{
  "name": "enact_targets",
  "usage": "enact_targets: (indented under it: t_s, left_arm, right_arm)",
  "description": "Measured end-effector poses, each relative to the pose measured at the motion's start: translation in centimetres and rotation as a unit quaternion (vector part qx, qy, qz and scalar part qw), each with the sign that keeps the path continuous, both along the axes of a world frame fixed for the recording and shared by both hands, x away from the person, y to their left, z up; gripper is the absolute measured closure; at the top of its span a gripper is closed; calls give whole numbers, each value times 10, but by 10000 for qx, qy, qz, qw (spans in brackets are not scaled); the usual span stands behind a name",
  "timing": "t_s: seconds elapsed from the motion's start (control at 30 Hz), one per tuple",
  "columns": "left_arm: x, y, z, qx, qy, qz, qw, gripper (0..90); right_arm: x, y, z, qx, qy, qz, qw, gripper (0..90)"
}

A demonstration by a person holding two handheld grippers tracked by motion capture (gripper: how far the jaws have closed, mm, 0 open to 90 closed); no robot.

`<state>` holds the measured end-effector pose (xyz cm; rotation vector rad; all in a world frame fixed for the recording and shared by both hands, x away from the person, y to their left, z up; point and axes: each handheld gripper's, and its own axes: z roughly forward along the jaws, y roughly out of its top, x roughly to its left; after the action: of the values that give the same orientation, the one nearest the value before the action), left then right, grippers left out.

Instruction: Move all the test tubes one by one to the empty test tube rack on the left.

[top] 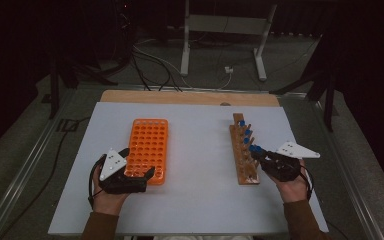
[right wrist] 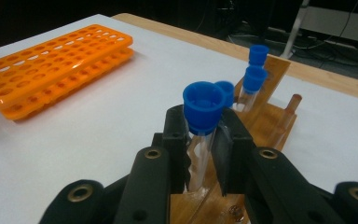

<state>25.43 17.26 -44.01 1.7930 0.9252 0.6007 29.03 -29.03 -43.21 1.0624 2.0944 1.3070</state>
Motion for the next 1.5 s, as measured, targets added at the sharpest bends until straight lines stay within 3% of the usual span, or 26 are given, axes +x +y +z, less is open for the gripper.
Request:
enact_targets:
  t_s: [0.4, 0.73, 1.17, 1.5]
  left_arm:
    - [10, -23, 12, -49, -120, -214, 9997, 14]
    - [17, -44, 15, -28, -130, -436, 9990, 15]
    - [25, -75, 14, -12, -159, -701, 9974, 14]
    - [31, -100, 10, 58, -164, -828, 9964, 16]
  right_arm:
    - [-2, 0, 22, -10, -111, 36, 9999, 767]
    - [-1, 7, 35, -13, -185, 141, 9997, 766]
    - [2, 43, 28, -53, -61, 538, 9985, 766]
    - [3, 60, 28, 82, 1, 702, 9975, 765]
